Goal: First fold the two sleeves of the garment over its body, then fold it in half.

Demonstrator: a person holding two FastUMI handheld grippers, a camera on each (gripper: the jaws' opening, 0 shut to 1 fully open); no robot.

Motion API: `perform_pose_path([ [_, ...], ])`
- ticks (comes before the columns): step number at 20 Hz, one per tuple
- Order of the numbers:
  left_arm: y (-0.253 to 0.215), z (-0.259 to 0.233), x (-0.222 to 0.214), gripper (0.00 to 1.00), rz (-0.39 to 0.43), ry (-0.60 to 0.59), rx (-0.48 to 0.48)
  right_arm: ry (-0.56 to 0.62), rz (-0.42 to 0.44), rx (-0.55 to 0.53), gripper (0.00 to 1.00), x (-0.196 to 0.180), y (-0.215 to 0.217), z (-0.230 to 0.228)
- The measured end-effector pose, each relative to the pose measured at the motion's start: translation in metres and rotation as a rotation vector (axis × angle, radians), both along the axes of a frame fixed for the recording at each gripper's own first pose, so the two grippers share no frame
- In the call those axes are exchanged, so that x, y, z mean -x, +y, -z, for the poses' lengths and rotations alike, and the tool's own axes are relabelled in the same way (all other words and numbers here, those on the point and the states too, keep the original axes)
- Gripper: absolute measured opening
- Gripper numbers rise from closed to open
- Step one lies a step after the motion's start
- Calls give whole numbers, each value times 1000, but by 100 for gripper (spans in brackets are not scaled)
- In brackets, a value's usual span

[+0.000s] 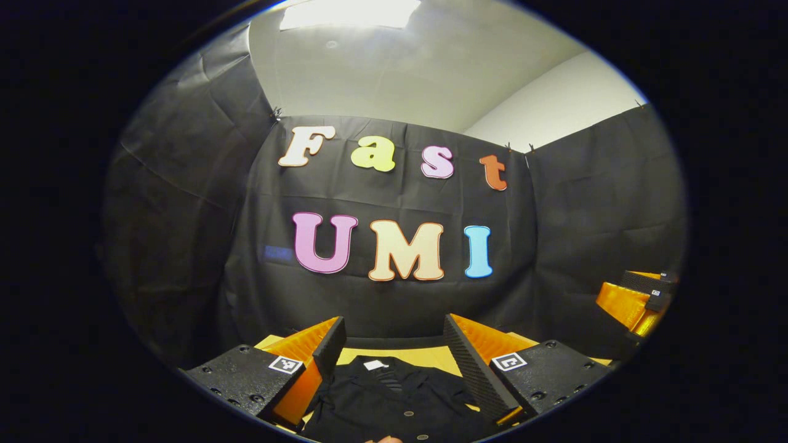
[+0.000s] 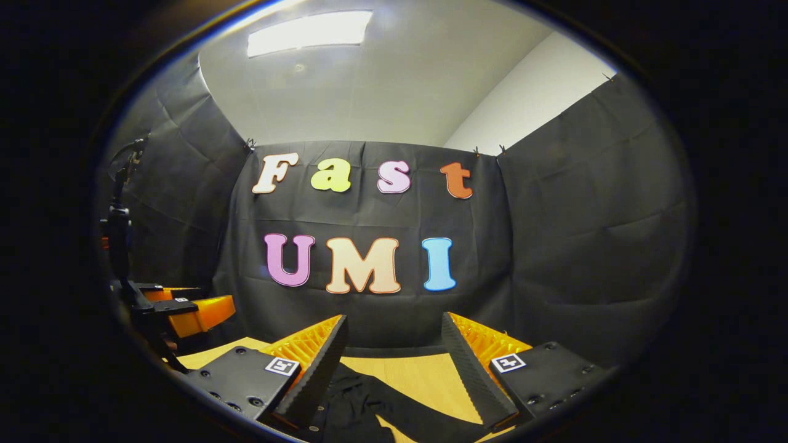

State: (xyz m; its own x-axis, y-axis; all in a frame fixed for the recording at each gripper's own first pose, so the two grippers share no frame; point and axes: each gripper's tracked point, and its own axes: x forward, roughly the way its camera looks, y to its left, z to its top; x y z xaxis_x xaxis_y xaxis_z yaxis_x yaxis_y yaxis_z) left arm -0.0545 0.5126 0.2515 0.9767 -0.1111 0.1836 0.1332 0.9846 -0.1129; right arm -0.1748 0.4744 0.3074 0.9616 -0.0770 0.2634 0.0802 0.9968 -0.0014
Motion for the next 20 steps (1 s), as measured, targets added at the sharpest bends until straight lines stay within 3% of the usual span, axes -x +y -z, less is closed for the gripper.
perform_pose_path([
  [8,1,-1,-3,99,-22,-1,-28,22,26,-15,97,-8,-23,4],
  [9,-1,-2,-3,95,-17,-2,-30,25,34,-12,97,-10,-27,5],
  [10,-4,-2,-3,99,-13,-3,-29,28,41,-8,97,-11,-32,6],
  [12,-5,0,-3,99,-11,1,-29,47,56,1,97,-15,-42,12],
  [18,-1,3,-5,99,-32,4,-49,196,138,41,98,-39,-94,59],
  [19,0,5,-5,95,-38,5,-55,236,165,63,98,-43,-108,72],
  [20,2,6,-4,99,-46,7,-60,285,182,80,99,-47,-120,87],
])
